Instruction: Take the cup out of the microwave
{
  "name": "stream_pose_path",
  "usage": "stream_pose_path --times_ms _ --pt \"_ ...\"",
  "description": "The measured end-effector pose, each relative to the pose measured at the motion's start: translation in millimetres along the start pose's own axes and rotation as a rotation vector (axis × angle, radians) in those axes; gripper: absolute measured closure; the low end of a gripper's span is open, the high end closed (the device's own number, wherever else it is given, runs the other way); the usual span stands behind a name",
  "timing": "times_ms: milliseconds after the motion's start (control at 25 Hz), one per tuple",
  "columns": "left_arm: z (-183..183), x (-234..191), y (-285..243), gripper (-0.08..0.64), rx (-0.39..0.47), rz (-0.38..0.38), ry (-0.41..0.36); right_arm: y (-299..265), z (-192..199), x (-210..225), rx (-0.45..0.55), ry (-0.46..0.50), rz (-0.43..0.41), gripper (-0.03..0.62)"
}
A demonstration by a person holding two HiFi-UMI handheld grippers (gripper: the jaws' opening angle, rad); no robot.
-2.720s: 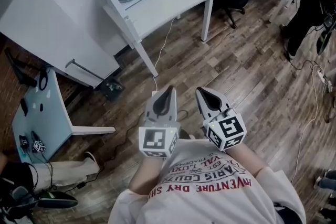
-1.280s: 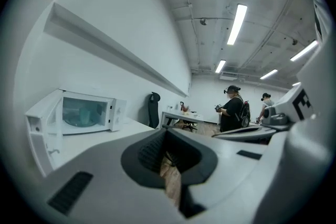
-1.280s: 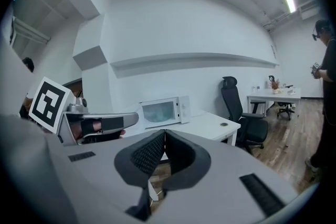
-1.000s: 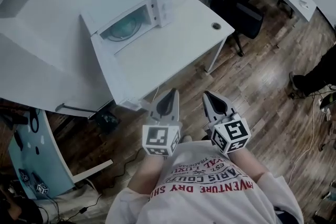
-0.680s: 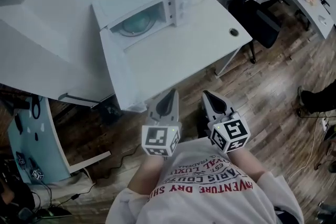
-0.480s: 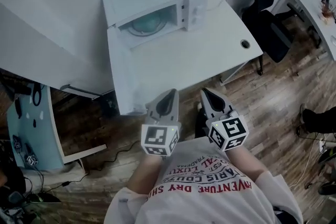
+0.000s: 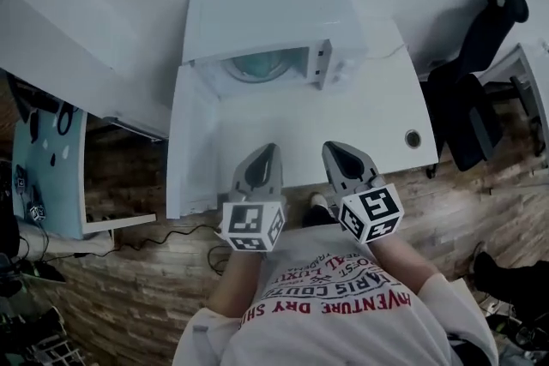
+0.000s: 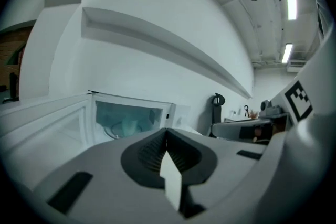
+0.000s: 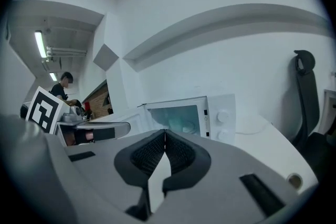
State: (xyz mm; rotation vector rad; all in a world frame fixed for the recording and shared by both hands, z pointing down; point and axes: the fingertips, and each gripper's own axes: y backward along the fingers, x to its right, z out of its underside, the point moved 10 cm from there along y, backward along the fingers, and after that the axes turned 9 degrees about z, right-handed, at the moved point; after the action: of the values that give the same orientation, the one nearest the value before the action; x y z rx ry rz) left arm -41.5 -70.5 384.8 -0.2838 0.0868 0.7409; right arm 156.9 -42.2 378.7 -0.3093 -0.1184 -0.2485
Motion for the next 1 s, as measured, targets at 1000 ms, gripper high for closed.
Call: stream_pose_path --times_ms 1000 --pt "5.8 -73.2 -122.0 0.552 0.005 -0.186 0.089 -158.5 -19.2 76.5 -0.104 0.029 -0.165 0.58"
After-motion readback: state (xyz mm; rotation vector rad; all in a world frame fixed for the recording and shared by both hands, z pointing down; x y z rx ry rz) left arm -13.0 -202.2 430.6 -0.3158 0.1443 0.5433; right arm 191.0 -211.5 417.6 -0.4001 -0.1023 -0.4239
